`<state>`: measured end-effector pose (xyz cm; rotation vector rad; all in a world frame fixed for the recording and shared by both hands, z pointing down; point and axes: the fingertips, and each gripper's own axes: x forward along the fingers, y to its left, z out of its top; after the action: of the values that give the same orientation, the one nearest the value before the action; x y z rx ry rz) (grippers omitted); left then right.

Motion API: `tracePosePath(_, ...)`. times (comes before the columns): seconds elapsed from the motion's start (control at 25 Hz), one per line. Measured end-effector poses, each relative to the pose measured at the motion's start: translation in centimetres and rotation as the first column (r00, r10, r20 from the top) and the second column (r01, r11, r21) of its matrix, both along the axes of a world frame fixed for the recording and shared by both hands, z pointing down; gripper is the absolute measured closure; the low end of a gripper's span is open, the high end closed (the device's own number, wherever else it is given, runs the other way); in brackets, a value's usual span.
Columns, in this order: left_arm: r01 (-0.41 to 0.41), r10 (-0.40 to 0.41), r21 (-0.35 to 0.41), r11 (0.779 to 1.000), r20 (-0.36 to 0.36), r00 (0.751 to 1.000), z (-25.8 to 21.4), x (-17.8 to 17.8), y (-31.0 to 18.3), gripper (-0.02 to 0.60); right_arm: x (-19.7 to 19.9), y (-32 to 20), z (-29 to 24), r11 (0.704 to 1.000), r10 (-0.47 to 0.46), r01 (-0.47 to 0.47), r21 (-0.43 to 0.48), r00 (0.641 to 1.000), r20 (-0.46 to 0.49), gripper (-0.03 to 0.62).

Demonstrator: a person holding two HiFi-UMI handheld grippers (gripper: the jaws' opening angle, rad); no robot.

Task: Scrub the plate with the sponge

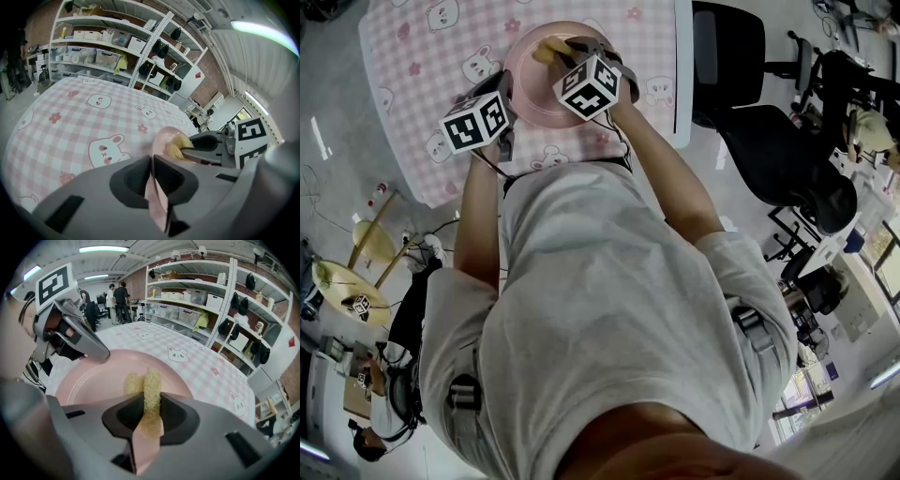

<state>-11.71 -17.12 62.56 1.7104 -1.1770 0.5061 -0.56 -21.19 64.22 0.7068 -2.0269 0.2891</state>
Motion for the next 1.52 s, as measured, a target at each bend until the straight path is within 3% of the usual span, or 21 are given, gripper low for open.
tracePosePath(0.4, -0.02, 0.02, 0.016, 1.0, 0.023, 1.0, 0.1, 0.0, -0.1, 0.549, -4.4, 6.9, -0.1, 0.974, -0.218, 0.221, -0.048, 0.974, 0.053, 0.5)
tracePosePath(0.72, 0.011, -0.011, -0.026, 1.0, 0.008, 1.0, 1.2, 0.0, 0.8, 0.551, -2.9, 12.0, 0.8, 0.944, -0.293, 0.297, -0.143, 0.955, 0.051, 0.499)
tracePosePath(1.12, 0.02, -0.02, -0.045, 0.999, -0.005, 1.0, 1.4, -0.1, 1.3, 0.551, 2.8, 12.4, 1.7, 0.96, -0.141, 0.147, -0.237, 0.989, 0.04, 0.497)
tracePosePath(1.52, 0.027, -0.027, -0.047, 0.999, -0.011, 1.0, 1.5, -0.1, 1.5, 0.551, 7.9, 5.1, 1.8, 0.988, 0.055, -0.064, -0.138, 0.996, -0.067, 0.499)
